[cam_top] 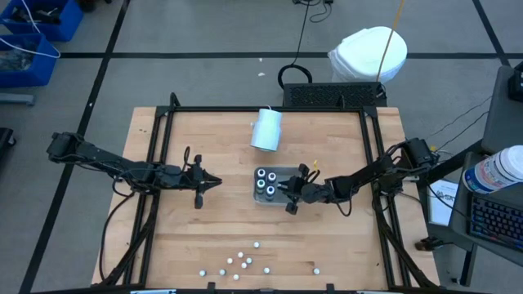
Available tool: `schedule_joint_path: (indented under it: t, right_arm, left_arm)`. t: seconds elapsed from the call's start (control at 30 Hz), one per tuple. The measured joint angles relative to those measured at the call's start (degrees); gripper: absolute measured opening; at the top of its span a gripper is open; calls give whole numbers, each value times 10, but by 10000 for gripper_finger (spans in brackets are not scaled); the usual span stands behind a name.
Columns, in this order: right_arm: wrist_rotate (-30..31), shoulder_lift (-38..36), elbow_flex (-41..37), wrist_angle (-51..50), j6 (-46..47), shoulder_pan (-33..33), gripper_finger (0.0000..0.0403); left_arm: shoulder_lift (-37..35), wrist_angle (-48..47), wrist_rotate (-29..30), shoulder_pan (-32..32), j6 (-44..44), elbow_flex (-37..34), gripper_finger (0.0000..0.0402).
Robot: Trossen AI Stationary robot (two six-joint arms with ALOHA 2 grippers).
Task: Pick & Place food coloring
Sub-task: Put the small black food coloring bottle into the gray bin, then put the small red food coloring bottle into the gray bin
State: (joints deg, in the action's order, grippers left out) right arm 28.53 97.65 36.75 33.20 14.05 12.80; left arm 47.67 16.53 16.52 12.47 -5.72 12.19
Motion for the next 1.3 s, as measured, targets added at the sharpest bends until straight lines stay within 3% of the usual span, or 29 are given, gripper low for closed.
schedule_joint_path:
  t: [0.63,0.93,1.3]
  right_arm:
    - [0,1,-1,-10,17,-1,48]
    - [-1,1,-1,1,15,-1,83]
    - [-15,-20,-4,0,-7,1,75]
  left_arm:
    - [0,0,0,0,-2,0,42]
    - [0,0,0,0,-4,0,42]
    - [0,0,0,0,-6,0,42]
